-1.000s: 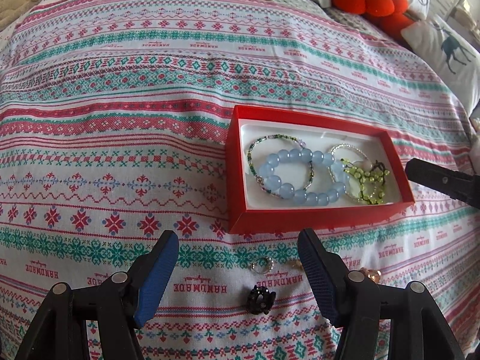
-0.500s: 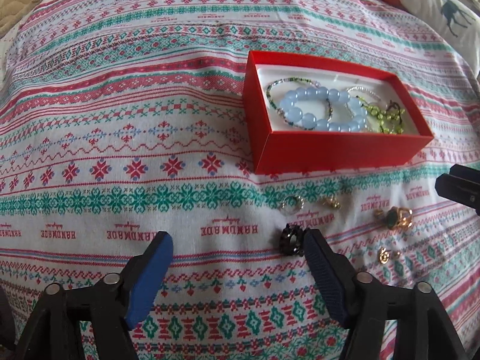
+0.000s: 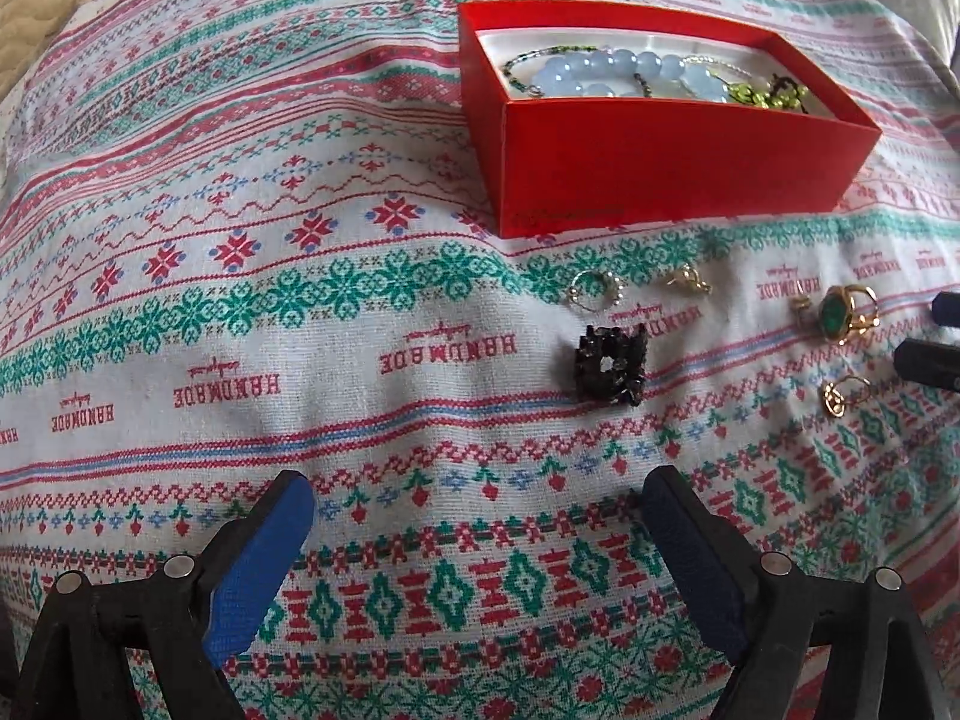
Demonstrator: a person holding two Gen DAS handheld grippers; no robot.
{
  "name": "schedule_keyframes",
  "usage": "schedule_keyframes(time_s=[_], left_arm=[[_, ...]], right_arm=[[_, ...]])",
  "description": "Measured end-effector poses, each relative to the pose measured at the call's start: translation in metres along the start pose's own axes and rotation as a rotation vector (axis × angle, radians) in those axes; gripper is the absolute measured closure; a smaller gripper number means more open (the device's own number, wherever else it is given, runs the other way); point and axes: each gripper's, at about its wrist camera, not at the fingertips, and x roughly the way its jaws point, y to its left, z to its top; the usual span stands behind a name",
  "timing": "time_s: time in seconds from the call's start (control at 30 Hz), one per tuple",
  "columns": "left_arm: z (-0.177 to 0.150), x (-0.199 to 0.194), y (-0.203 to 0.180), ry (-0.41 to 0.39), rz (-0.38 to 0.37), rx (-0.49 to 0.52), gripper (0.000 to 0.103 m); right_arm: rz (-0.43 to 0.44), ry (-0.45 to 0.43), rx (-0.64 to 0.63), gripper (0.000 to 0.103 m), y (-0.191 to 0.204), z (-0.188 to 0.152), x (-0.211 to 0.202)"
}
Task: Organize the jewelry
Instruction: 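Grasp the black spiky ring from the blanket with the left tool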
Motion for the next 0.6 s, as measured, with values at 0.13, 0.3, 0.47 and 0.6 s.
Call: schedule_keyframes(time_s=[0.13, 0.3, 0.47, 0.6], left_arm=[[-0.002, 0.001, -0.016, -0.067, -0.034, 0.088, 0.008], [0.001, 0.002, -0.025, -0.119, -0.072, 0.124, 0.008], [0.008, 0.003, -0.023, -0.137, -0.100, 0.094, 0.019], [0.010, 0.001, -0.019, -0.152, -0.122, 0.076, 0.041]], right_arm=[[-0.016, -0.013, -0.017, 0.032, 0.002, -0.005, -0.001], [-0.032, -0.020, -0.047, 0.025, 0.008, -0.011, 0.001], [-0.049, -0.024, -0.054, 0.019, 0.010, -0.012, 0.002], [-0.050, -0.024, -0.054, 0.018, 0.010, -0.014, 0.002]])
